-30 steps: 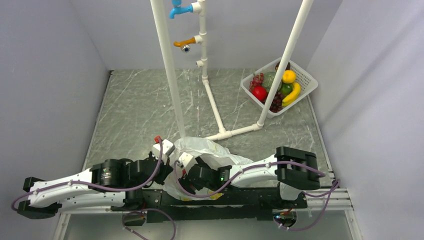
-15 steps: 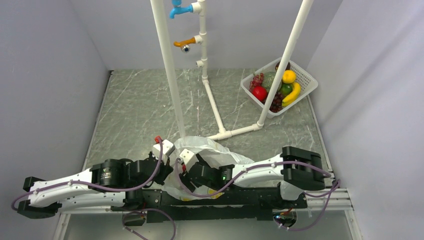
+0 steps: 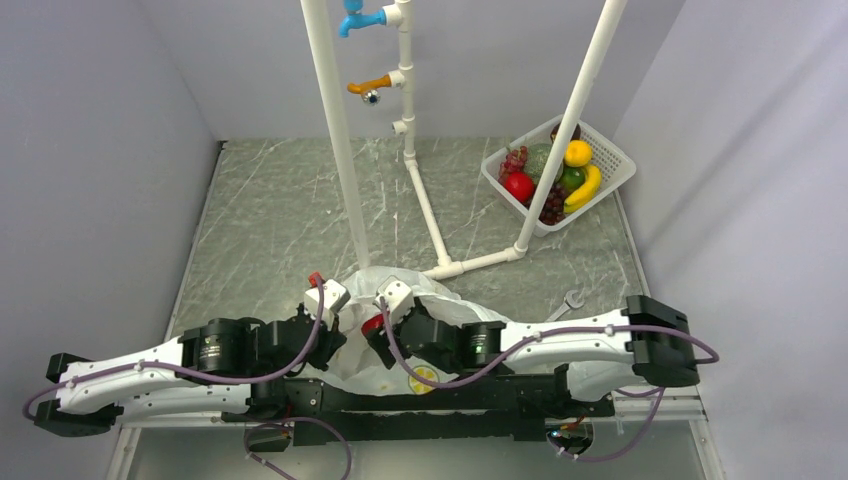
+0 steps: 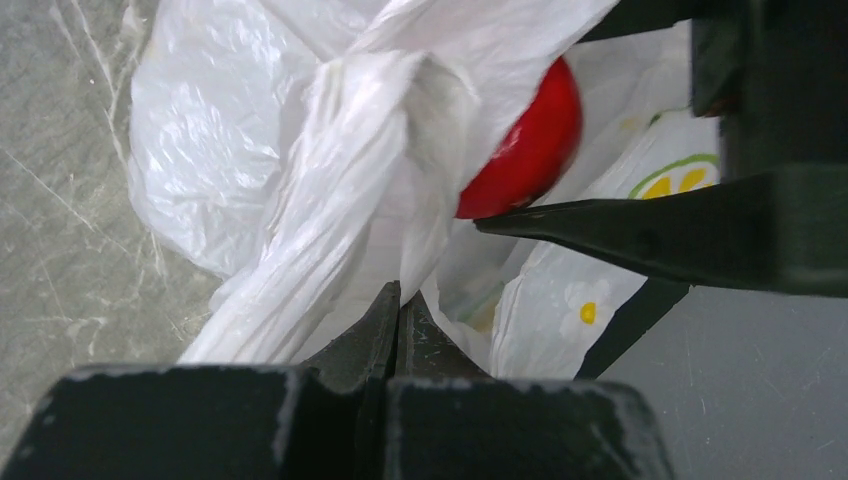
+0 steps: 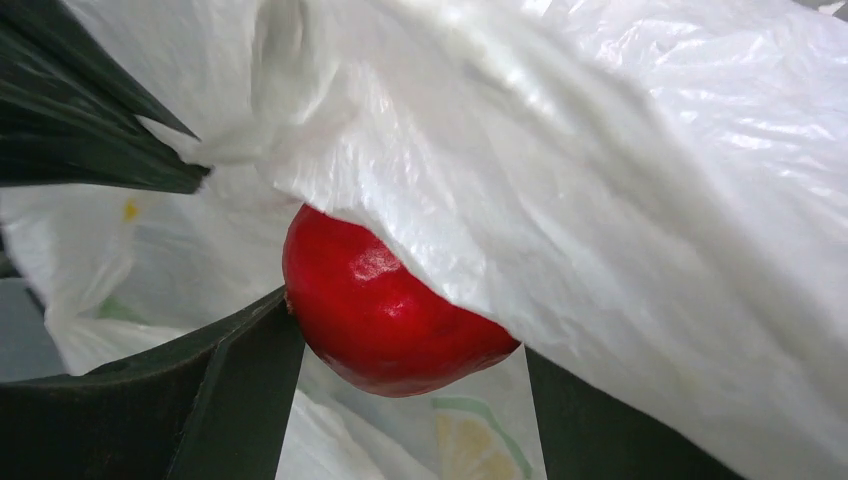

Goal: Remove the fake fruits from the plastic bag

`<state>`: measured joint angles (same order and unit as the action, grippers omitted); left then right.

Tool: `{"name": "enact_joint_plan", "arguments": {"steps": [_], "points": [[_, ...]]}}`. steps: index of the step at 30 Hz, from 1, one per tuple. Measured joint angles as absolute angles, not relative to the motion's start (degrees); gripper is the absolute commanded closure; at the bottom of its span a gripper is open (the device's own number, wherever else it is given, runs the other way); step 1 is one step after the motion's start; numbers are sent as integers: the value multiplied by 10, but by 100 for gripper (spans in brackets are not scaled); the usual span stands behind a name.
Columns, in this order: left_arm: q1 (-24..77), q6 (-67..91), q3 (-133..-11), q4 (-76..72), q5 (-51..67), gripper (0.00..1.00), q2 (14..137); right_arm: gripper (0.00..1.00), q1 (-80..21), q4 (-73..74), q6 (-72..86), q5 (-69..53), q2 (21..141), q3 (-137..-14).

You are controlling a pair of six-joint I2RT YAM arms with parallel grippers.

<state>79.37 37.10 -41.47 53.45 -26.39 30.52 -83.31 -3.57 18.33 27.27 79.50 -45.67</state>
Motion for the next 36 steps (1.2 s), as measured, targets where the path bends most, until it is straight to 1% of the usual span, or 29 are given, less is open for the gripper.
{"name": "enact_joint_plan", "arguments": {"steps": [3, 7, 10, 13, 15, 18, 21, 26, 28, 31, 36], "points": [[794, 371, -415, 535, -264, 100, 305, 84, -833, -33, 183, 270, 761, -457], [794, 371, -415, 535, -265, 100, 288, 85, -832, -27, 184, 251, 733, -457], [795, 378, -415, 536, -274, 100, 253, 86, -831, -26, 186, 236, 720, -456], [795, 382, -422, 534, -286, 100, 219, 91, -828, -26, 187, 204, 712, -452], [795, 375, -436, 526, -291, 100, 212, 92, -827, -26, 189, 173, 714, -452], [795, 363, -472, 515, -300, 100, 232, 92, -827, -28, 197, 122, 725, -452], [795, 362, -496, 517, -315, 100, 284, 92, -827, -29, 204, 69, 738, -452], [795, 384, -491, 544, -325, 100, 359, 93, -827, -29, 211, 10, 737, -458], [795, 393, -478, 554, -329, 100, 356, 96, -827, -27, 213, 7, 722, -459], [795, 411, -462, 567, -335, 100, 317, 99, -827, -23, 213, 21, 685, -460], [795, 430, -458, 599, -353, 100, 251, 100, -827, 13, 194, 121, 612, -484]]}}
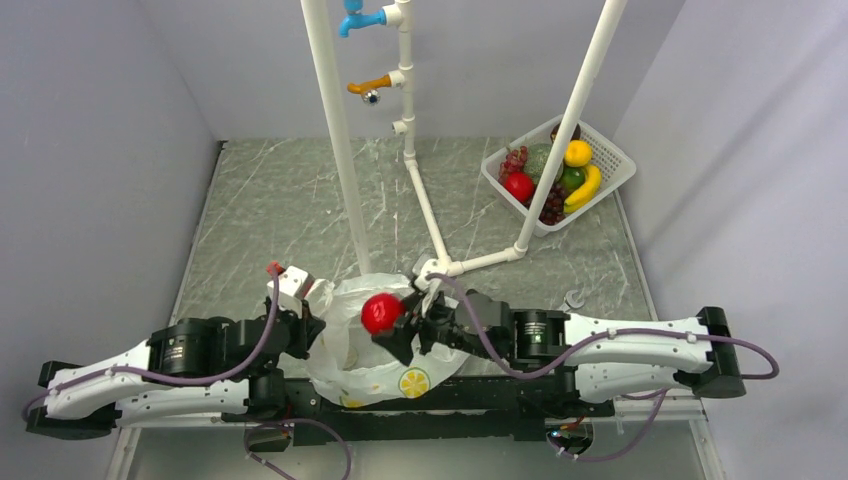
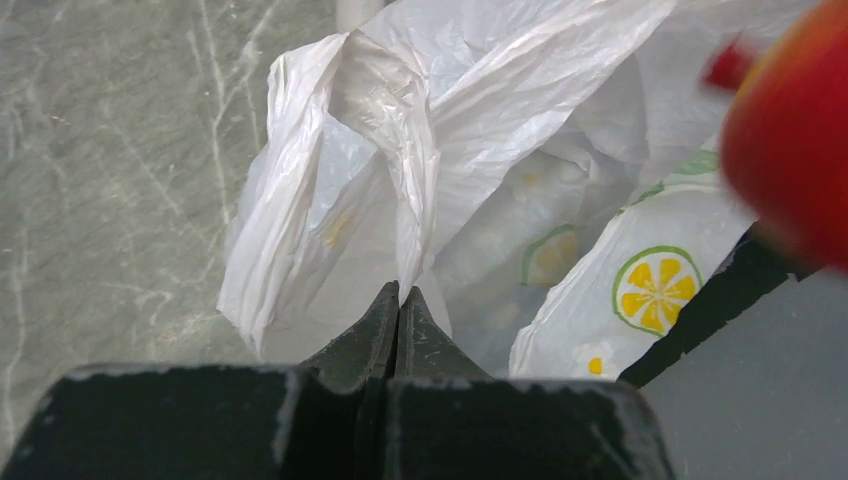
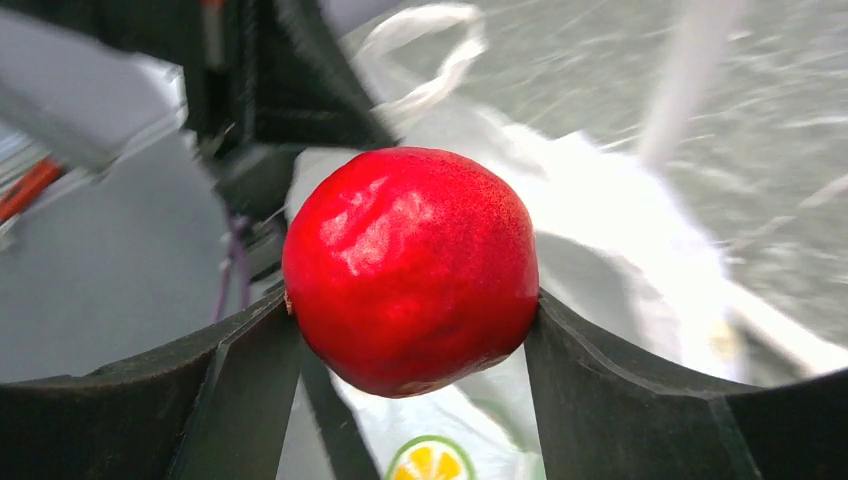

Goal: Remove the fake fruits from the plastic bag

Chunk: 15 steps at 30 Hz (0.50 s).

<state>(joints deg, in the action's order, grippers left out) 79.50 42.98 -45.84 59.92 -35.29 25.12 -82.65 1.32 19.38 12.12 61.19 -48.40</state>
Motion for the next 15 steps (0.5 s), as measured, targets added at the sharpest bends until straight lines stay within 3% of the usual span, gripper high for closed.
{"name": "enact_joint_plan", "arguments": {"steps": [7, 15], "points": [[795, 429, -470, 622, -366, 100, 272, 100, -810, 73, 152, 314, 565, -524], [795, 422, -440, 606, -363, 100, 322, 100, -716, 125, 171, 351, 537, -523]]}}
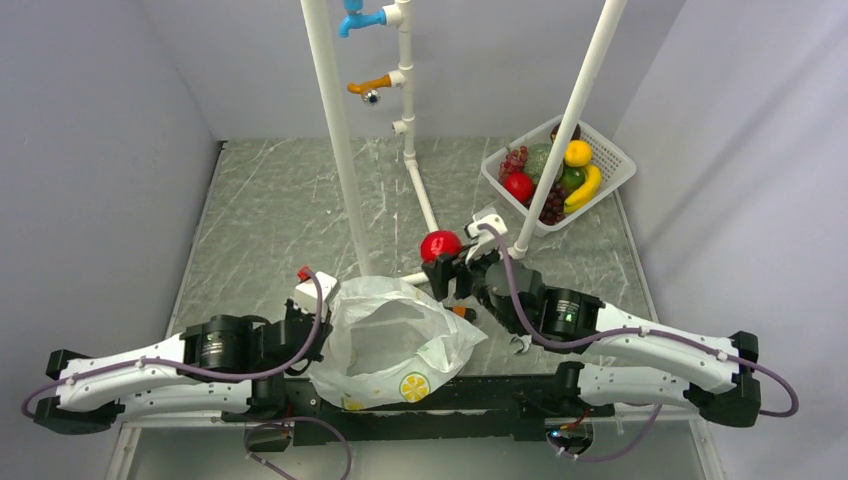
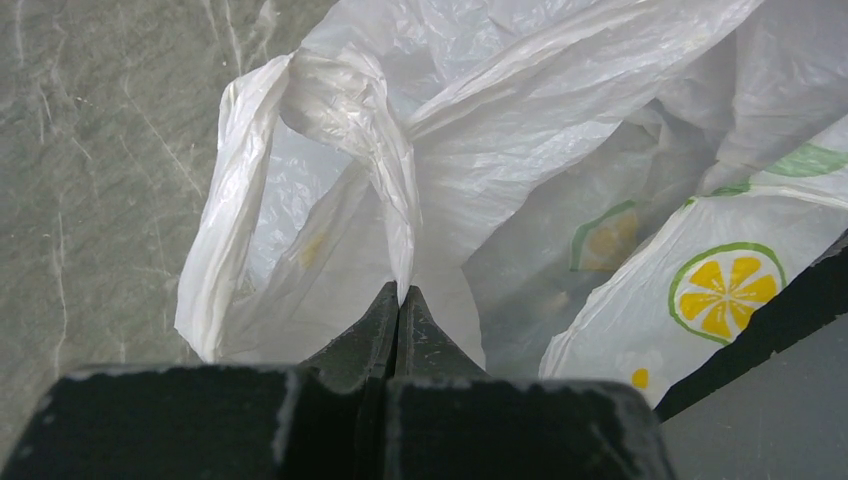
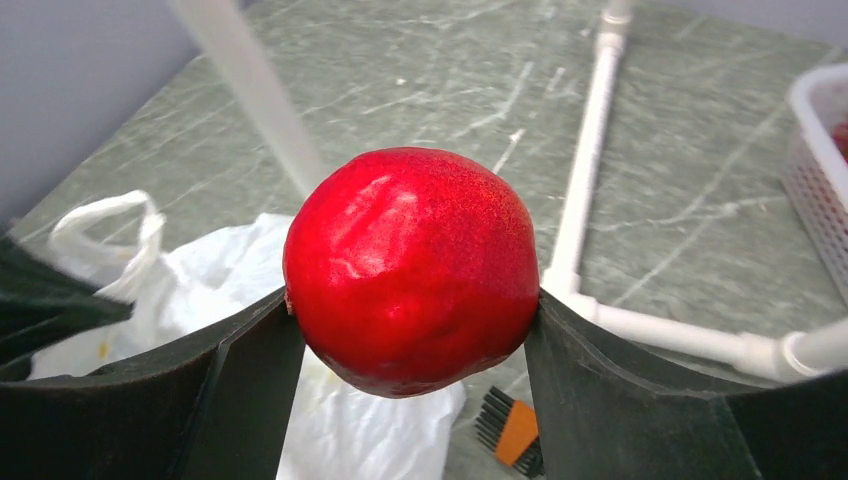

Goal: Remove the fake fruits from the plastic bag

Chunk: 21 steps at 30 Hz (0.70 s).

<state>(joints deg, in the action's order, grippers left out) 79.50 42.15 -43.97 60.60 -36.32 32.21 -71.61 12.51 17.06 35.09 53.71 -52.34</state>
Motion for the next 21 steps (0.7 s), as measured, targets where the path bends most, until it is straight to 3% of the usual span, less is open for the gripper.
{"name": "enact_joint_plan", "arguments": {"steps": [10, 21], "points": [[796, 411, -440, 602, -359, 100, 370, 100, -505, 181, 255, 261, 526, -489], [807, 411, -434, 591, -359, 100, 287, 100, -383, 241, 321, 157, 535, -455]]}}
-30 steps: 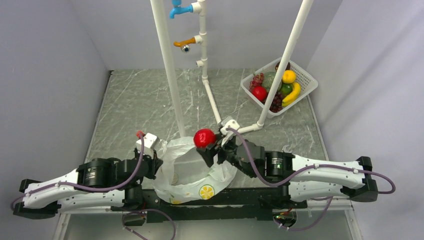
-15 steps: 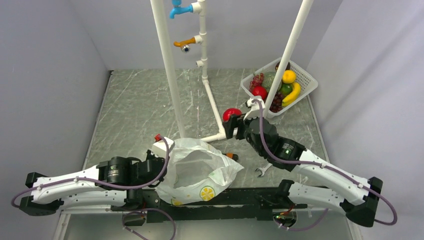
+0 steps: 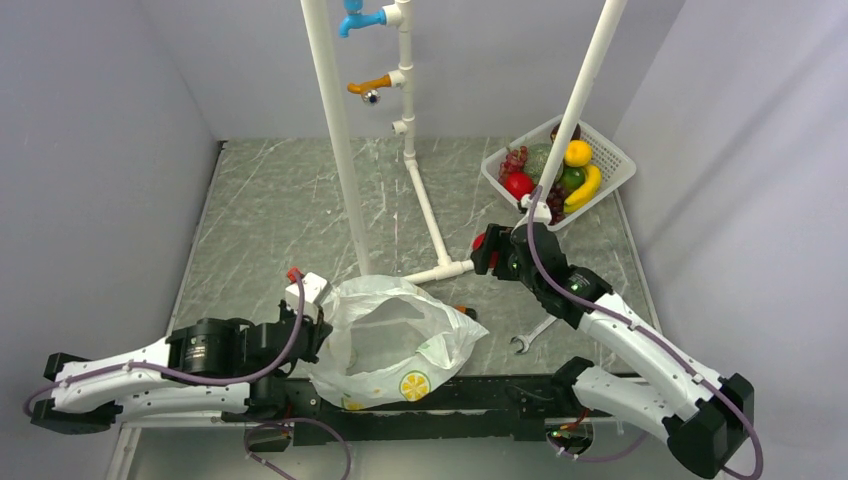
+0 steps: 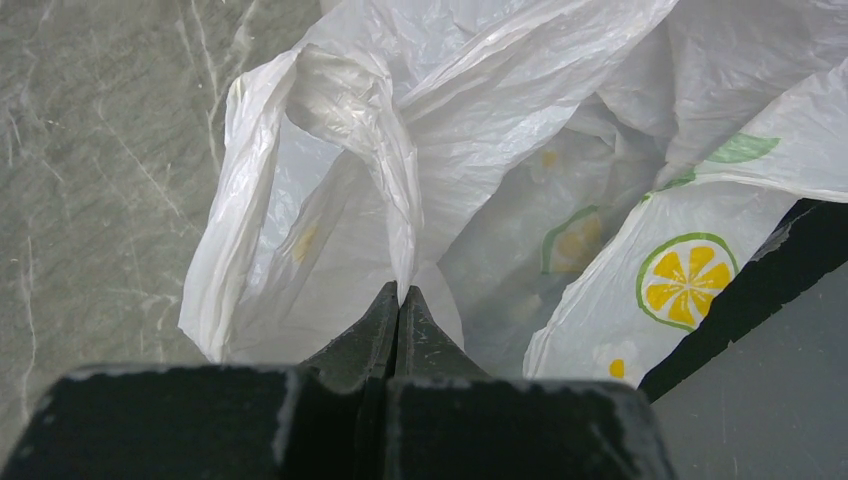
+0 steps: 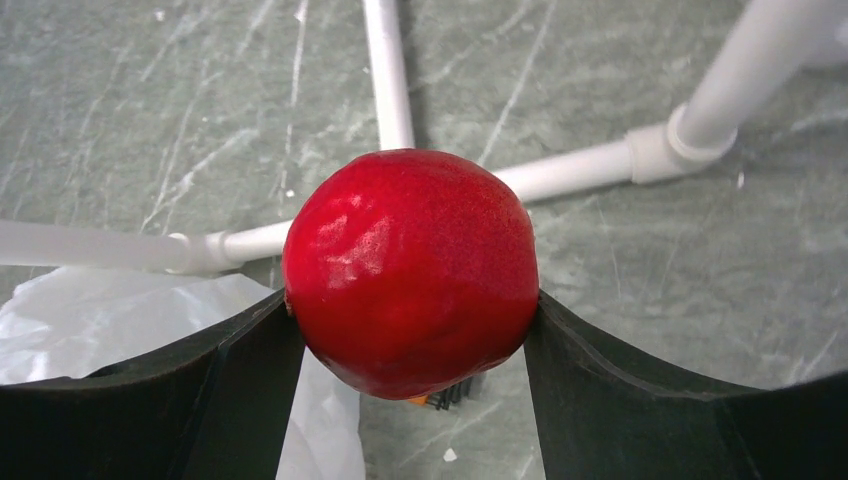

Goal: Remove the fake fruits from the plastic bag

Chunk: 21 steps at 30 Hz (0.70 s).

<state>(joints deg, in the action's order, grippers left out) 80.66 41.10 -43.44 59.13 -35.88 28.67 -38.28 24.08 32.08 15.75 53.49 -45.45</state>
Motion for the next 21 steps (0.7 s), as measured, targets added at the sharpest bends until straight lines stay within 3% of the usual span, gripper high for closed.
{"name": "enact_joint_plan", "arguments": {"steps": [10, 21], "points": [[815, 411, -433, 581, -358, 100, 275, 100, -271, 269, 409, 81, 524, -351], [838, 412, -433, 582, -360, 100, 276, 100, -227, 371, 479, 264, 516, -384]]}}
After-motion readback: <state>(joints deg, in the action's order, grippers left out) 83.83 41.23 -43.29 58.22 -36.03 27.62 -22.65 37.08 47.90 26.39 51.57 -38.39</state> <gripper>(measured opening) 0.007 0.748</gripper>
